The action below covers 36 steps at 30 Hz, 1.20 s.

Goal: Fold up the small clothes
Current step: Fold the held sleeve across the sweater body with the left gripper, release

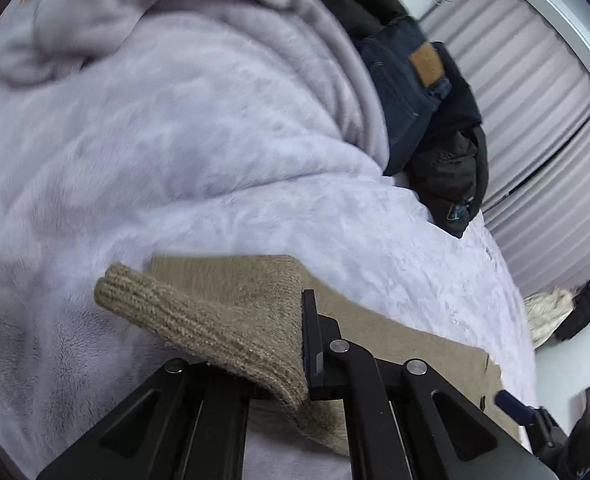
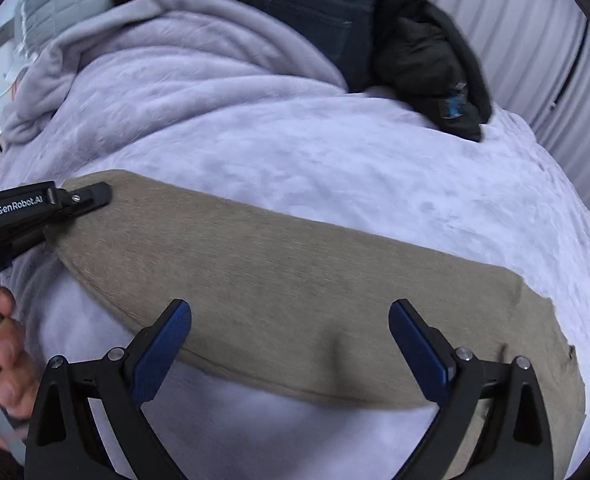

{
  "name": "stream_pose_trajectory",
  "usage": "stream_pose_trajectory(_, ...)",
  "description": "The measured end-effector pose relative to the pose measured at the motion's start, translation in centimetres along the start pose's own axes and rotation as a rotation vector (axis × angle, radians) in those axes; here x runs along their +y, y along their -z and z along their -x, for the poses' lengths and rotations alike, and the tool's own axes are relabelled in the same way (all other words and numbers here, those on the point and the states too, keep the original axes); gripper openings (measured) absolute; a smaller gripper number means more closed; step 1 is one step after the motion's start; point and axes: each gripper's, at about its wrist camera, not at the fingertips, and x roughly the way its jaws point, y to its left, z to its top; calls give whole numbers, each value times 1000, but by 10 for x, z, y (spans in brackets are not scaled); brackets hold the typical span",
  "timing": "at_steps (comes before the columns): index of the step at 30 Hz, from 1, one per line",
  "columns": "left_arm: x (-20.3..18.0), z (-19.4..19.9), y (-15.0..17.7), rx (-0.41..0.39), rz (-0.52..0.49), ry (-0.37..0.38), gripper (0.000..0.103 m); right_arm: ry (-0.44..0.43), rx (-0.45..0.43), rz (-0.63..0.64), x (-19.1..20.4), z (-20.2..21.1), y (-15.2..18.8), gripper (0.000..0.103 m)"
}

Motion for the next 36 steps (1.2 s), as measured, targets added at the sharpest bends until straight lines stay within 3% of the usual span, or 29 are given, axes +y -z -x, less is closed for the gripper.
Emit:
stream_pose_trajectory(6, -117, 5, 19, 2, -253, 7, 5, 169, -24, -175, -122, 35, 50, 100)
stream_pose_trajectory(9, -183, -8, 50, 58, -360, 42, 5, 249, 0, -268, -189, 45, 89, 100)
stream_pose_trajectory(13, -267, -20, 108, 113, -480, 78, 5, 375, 93, -304, -250, 44, 144, 100)
stream_pose_trajectory(17, -340, -30, 171, 181, -584, 108, 5, 330, 151, -445, -299, 46, 187, 95)
stream_pose_trajectory(21, -400, -26, 230, 223, -692, 152, 5, 334, 11, -573, -335, 95, 218, 95)
stream_pose_trajectory(23, -432, -27, 265, 245, -756, 171, 5, 359, -7, -602, -352, 109, 234, 95)
stream_pose_trajectory(30, -491, -50, 355, 344, -855, 176, 5, 390, 39, -672, -396, 124, 294, 95)
stream_pose_trajectory(33, -500, -59, 380, 364, -908, 160, 5, 377, 22, -726, -406, 134, 318, 95)
stream_pose_trajectory(36, -498, -76, 396, 441, -945, 122, 6, 355, 15, -749, -414, 135, 332, 95)
